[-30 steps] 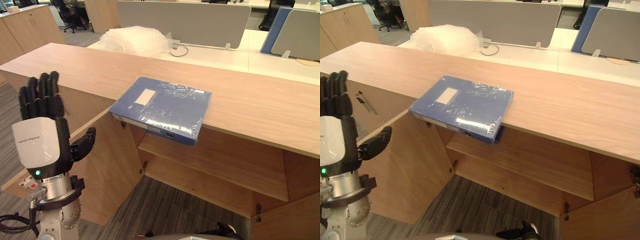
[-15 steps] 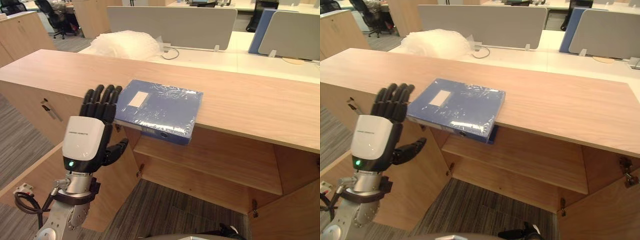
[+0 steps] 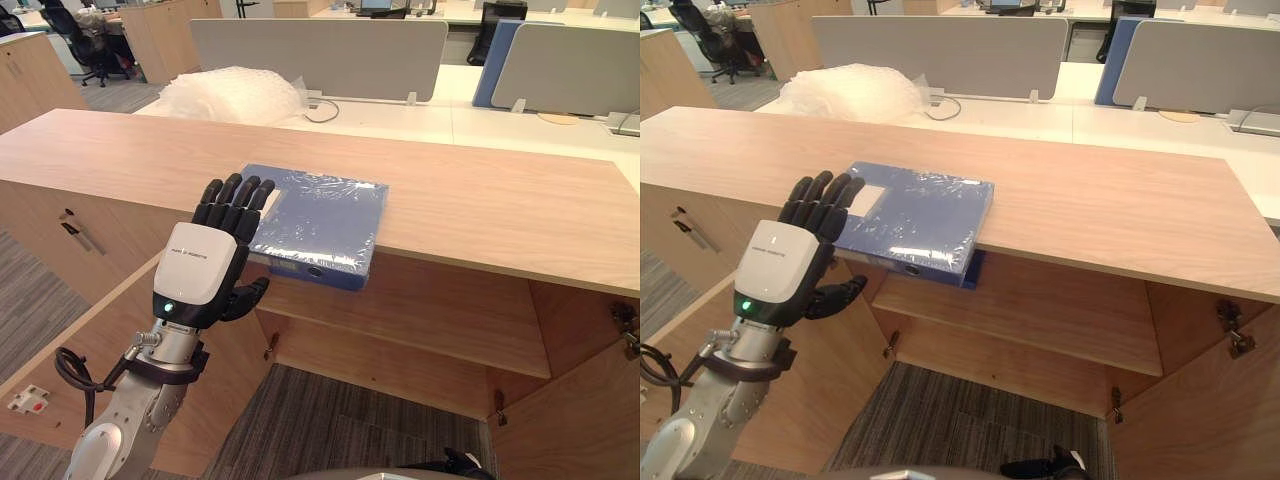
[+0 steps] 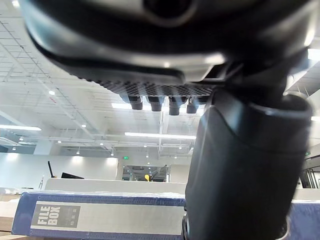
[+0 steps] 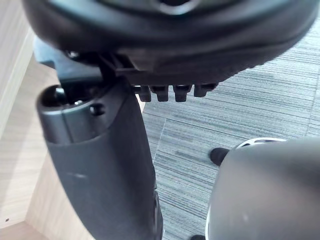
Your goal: Walk over to the cabinet, pick up the folder, carry it to the office cabinet, place the folder inside the office cabinet, then close the office cabinet door
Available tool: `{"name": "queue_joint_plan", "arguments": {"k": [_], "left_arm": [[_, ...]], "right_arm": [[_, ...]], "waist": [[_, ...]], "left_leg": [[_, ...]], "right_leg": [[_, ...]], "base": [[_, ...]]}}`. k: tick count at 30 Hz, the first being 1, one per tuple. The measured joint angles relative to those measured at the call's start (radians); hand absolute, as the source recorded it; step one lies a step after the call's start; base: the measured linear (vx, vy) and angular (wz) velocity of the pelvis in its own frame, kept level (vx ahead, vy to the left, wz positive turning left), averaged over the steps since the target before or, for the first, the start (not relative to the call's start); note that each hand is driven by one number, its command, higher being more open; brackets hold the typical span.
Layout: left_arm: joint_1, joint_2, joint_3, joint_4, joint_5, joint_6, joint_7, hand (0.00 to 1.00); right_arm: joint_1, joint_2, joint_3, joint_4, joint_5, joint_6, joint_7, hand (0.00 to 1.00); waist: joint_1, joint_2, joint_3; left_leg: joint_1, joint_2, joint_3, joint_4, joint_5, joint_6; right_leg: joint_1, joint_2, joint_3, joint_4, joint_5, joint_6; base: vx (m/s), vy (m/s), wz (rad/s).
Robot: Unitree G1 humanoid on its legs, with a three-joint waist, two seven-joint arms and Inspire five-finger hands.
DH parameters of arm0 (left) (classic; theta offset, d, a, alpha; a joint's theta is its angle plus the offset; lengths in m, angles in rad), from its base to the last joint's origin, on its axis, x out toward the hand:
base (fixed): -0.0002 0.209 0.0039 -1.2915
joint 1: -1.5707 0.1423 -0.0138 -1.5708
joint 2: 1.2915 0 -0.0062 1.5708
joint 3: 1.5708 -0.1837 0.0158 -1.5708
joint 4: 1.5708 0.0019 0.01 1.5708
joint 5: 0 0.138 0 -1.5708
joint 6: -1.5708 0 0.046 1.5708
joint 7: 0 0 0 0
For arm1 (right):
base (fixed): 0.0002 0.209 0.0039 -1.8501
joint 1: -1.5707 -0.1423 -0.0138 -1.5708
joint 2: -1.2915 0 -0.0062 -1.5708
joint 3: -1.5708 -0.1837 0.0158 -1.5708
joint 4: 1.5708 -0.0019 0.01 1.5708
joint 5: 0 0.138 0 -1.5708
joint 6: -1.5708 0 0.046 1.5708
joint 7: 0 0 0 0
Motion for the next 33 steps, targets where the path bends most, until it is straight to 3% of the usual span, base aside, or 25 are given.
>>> {"name": "queue_joint_plan", "arguments": {"k": [5,19,20,26,33], "left_arm": [[-0.032,0.013,-0.001,0.118,0.005,0.023,0.000,1.00],[-0.083,0.034,-0.002,0.318,0.042,0.070,-0.010,1.00],[-0.085,0.034,-0.002,0.326,0.042,0.076,-0.010,0.00],[-0.119,0.034,-0.021,0.355,0.057,0.088,-0.007,0.00],[-0.216,0.034,-0.020,0.355,0.060,0.108,0.060,0.00]], "right_arm": [[0.017,-0.016,-0.004,-0.029,-0.027,0.003,-0.002,1.00],[0.043,-0.022,-0.089,-0.046,-0.023,0.011,-0.005,1.00],[0.043,-0.020,-0.099,-0.046,-0.023,0.011,-0.005,1.00],[0.071,-0.020,-0.117,-0.059,-0.021,0.011,-0.008,1.00],[0.091,-0.022,-0.118,-0.065,-0.021,0.023,-0.008,1.00]], "waist": [[-0.013,0.012,-0.009],[-0.048,0.016,-0.012],[-0.053,0.017,-0.012],[-0.058,0.019,-0.012],[-0.064,0.024,-0.018]], "left_leg": [[0.022,0.005,0.016,-0.017,0.001,0.002],[0.044,0.003,0.066,-0.046,0.001,0.005],[0.048,0.003,0.071,-0.047,0.000,0.005],[0.056,0.003,0.094,-0.046,-0.001,0.008],[0.060,0.003,0.119,-0.048,-0.001,0.008]], "right_leg": [[0.007,0.005,0.014,-0.008,0.008,-0.008],[0.021,0.007,0.057,-0.076,0.047,-0.003],[0.021,0.007,0.062,-0.076,0.048,-0.004],[0.018,0.008,0.086,-0.084,0.063,0.002],[0.020,0.009,0.109,-0.113,0.085,0.006]], "base": [[-0.02,0.010,-0.11],[0.02,0.037,-0.11],[-0.01,0.036,-0.14],[-0.04,0.029,-0.12],[-0.02,0.020,-0.10]]}}
